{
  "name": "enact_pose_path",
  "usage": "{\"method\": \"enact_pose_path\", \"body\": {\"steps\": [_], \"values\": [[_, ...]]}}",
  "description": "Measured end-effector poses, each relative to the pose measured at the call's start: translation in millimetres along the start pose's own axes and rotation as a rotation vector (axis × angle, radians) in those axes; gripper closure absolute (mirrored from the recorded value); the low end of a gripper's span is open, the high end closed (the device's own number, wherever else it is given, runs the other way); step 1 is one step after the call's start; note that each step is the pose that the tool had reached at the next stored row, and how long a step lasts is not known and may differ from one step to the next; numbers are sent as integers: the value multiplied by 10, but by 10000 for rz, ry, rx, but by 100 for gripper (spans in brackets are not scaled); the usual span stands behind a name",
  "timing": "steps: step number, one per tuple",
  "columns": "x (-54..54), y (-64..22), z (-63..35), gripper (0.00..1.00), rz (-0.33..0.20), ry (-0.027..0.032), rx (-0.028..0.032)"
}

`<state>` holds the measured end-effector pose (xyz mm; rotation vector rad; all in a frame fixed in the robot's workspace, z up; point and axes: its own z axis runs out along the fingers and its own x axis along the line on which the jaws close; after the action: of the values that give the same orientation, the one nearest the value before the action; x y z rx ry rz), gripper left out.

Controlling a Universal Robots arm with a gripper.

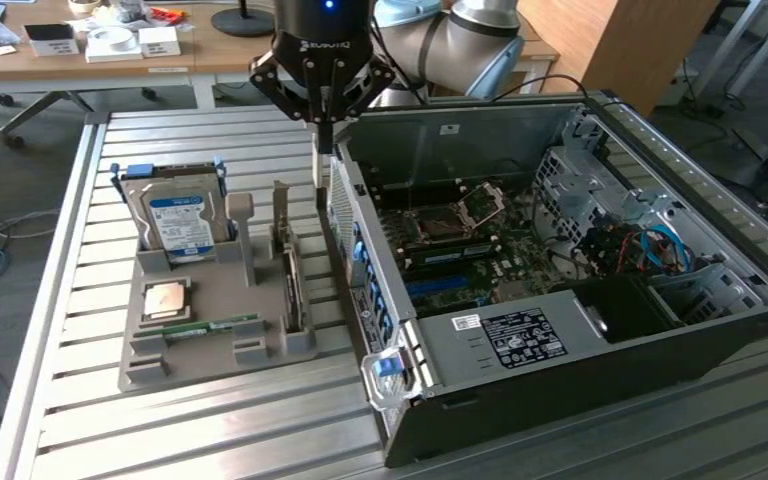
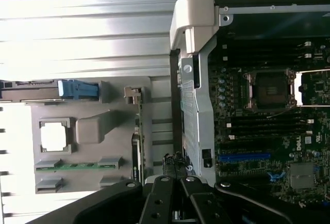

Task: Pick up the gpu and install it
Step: 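Reach for the gpu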

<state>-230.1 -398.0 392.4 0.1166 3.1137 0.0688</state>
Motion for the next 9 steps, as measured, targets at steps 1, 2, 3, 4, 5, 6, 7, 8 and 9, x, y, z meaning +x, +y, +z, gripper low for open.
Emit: {"method": "enact_pose_path", "body": {"steps": [1, 2, 3, 4, 5, 6, 7, 8, 9], "values": [[19, -1, 0, 89, 1, 0, -1], [38, -2, 0, 89, 0, 0, -1], [55, -2, -1, 89, 1, -1, 0], [72, -3, -1, 89, 1, 0, -1], [88, -4, -1, 89, 0, 0, 0], [105, -5, -1, 89, 0, -1, -1], [122, -6, -1, 89, 0, -1, -1], [140, -6, -1, 89, 0, 0, 0], [158, -7, -1, 89, 0, 0, -1]]}}
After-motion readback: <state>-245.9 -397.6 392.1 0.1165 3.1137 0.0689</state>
